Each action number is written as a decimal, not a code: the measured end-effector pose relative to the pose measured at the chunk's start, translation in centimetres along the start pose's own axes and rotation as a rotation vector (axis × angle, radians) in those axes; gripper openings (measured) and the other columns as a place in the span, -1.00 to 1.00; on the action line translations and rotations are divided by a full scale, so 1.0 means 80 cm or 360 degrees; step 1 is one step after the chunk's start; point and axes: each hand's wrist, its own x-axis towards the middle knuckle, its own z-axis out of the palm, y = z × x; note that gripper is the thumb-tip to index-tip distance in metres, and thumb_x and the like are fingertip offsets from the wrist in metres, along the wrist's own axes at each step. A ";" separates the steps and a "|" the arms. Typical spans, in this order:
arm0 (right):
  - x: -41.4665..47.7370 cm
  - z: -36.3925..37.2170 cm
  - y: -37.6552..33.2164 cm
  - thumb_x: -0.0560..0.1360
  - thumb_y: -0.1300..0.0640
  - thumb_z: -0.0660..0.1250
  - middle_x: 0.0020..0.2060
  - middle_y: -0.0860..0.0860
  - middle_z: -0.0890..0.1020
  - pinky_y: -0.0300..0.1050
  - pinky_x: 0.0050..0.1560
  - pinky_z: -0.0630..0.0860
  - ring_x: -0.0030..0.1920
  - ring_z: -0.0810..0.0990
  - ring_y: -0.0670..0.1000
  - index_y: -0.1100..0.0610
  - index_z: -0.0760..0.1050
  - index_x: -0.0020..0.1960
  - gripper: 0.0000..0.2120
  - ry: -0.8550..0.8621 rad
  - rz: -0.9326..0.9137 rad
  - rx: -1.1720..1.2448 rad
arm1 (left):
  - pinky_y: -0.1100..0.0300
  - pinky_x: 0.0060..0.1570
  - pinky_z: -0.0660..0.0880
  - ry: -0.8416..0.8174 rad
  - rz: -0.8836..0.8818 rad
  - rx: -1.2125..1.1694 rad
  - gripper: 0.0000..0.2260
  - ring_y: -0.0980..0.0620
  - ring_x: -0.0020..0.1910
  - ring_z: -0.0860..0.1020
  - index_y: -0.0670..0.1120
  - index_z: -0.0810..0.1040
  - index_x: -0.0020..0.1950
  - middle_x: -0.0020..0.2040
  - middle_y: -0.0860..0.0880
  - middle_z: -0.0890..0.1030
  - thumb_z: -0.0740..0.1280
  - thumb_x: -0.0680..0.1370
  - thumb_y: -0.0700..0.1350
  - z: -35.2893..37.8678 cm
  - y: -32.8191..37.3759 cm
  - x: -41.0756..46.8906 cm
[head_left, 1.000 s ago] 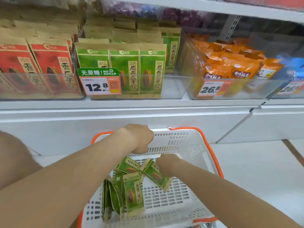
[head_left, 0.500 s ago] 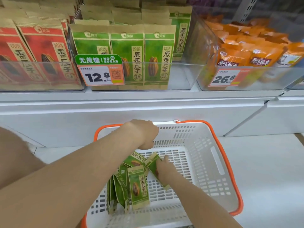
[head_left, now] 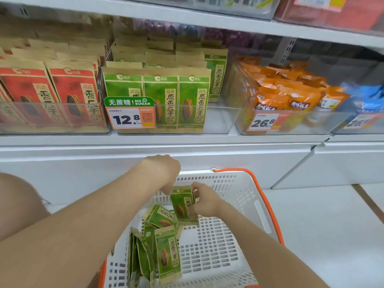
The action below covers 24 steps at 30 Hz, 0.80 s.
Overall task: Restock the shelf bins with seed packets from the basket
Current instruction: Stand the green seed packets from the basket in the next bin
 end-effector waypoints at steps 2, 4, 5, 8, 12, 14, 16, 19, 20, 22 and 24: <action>-0.015 -0.026 -0.031 0.37 0.36 0.54 0.02 0.13 0.72 0.16 -0.03 0.72 0.07 0.72 0.13 0.05 0.56 0.13 -0.59 -0.0056 -0.0081 0.0295 | 0.07 -0.08 0.56 -0.0041 -0.0018 -0.0043 -0.65 -0.07 -0.18 0.54 -0.14 0.52 0.04 -0.11 -0.04 0.55 0.49 0.58 0.13 -0.014 -0.008 -0.014; -0.032 -0.053 -0.064 0.41 0.43 0.53 0.05 0.18 0.72 0.12 -0.07 0.72 0.03 0.74 0.14 0.09 0.56 0.26 -0.51 -0.0093 -0.0158 0.0496 | 0.09 -0.13 0.57 -0.0001 -0.0016 -0.0131 -0.58 -0.07 -0.20 0.55 -0.16 0.51 0.05 -0.13 -0.04 0.56 0.49 0.56 0.17 -0.025 -0.018 -0.024; -0.039 -0.065 -0.079 0.42 0.44 0.52 0.07 0.20 0.72 0.09 -0.09 0.71 0.02 0.75 0.13 0.09 0.56 0.31 -0.47 -0.0112 -0.0204 0.0556 | 0.11 -0.20 0.54 0.0055 -0.0004 -0.0208 -0.57 -0.05 -0.21 0.57 -0.17 0.51 0.08 -0.13 -0.04 0.57 0.51 0.55 0.17 -0.030 -0.022 -0.028; -0.058 -0.101 -0.116 0.41 0.43 0.53 0.10 0.22 0.72 0.22 0.02 0.71 0.08 0.74 0.18 0.08 0.56 0.35 -0.43 -0.0027 -0.0355 0.0591 | 0.10 -0.29 0.55 0.0313 0.0029 -0.0585 -0.58 -0.06 -0.15 0.66 -0.13 0.51 0.12 -0.04 -0.07 0.61 0.61 0.48 0.06 -0.046 -0.033 -0.032; -0.080 -0.154 -0.170 0.36 0.29 0.61 0.05 0.08 0.72 0.27 0.14 0.64 0.09 0.71 0.11 0.04 0.59 0.23 -0.51 0.0244 -0.0667 0.0164 | 0.12 -0.37 0.60 0.0545 0.0081 -0.0981 -0.60 -0.04 -0.26 0.71 -0.11 0.57 -0.06 -0.12 -0.10 0.64 0.72 0.33 -0.01 -0.077 -0.036 -0.045; -0.092 -0.182 -0.195 0.33 0.21 0.65 0.05 -0.03 0.68 0.17 0.11 0.63 0.02 0.69 -0.02 0.02 0.53 0.25 -0.44 0.0389 -0.0777 -0.0183 | 0.12 -0.32 0.59 0.0748 0.0091 -0.0931 -0.60 0.02 -0.28 0.68 -0.07 0.63 -0.14 -0.26 -0.02 0.66 0.75 0.25 0.05 -0.093 -0.033 -0.057; -0.106 -0.208 -0.216 0.31 0.15 0.68 0.09 -0.08 0.65 0.10 0.07 0.64 0.01 0.67 -0.06 -0.08 0.38 0.34 -0.27 0.0524 -0.0852 -0.0392 | 0.11 -0.29 0.61 0.0963 0.0095 -0.0950 -0.60 0.04 -0.33 0.67 -0.07 0.66 -0.18 -0.34 0.01 0.67 0.76 0.21 0.09 -0.106 -0.029 -0.067; -0.121 -0.240 -0.243 0.28 0.09 0.71 0.07 -0.10 0.64 0.07 0.03 0.64 0.02 0.64 -0.04 -0.14 0.33 0.33 -0.22 0.0655 -0.0962 -0.0674 | 0.04 -0.23 0.64 0.1202 0.0128 -0.1023 -0.63 0.01 -0.32 0.67 -0.06 0.67 -0.21 -0.36 0.01 0.66 0.74 0.24 0.10 -0.121 -0.023 -0.073; -0.124 -0.249 -0.250 0.29 0.07 0.70 0.07 -0.11 0.64 0.06 0.04 0.63 0.04 0.63 -0.05 -0.12 0.39 0.31 -0.28 0.0667 -0.0995 -0.0821 | 0.03 -0.19 0.62 0.1262 0.0150 -0.1024 -0.65 0.01 -0.27 0.65 -0.03 0.66 -0.21 -0.34 0.02 0.66 0.73 0.26 0.12 -0.124 -0.021 -0.072; -0.131 -0.267 -0.262 0.35 0.04 0.65 0.07 -0.13 0.65 0.04 0.08 0.59 0.07 0.61 -0.05 -0.07 0.52 0.26 -0.45 0.0696 -0.1032 -0.1074 | 0.01 -0.12 0.58 0.1392 0.0220 -0.1058 -0.70 0.00 -0.16 0.61 0.08 0.65 -0.16 -0.25 0.06 0.65 0.69 0.31 0.14 -0.128 -0.018 -0.070; -0.138 -0.285 -0.265 0.41 0.04 0.61 0.08 -0.13 0.65 0.03 0.12 0.56 0.08 0.60 -0.05 -0.04 0.54 0.24 -0.54 0.0744 -0.1030 -0.1094 | 0.04 -0.07 0.52 0.1549 0.0292 -0.1142 -0.69 0.01 -0.08 0.58 0.19 0.62 0.03 -0.12 0.10 0.66 0.64 0.39 0.13 -0.132 -0.011 -0.068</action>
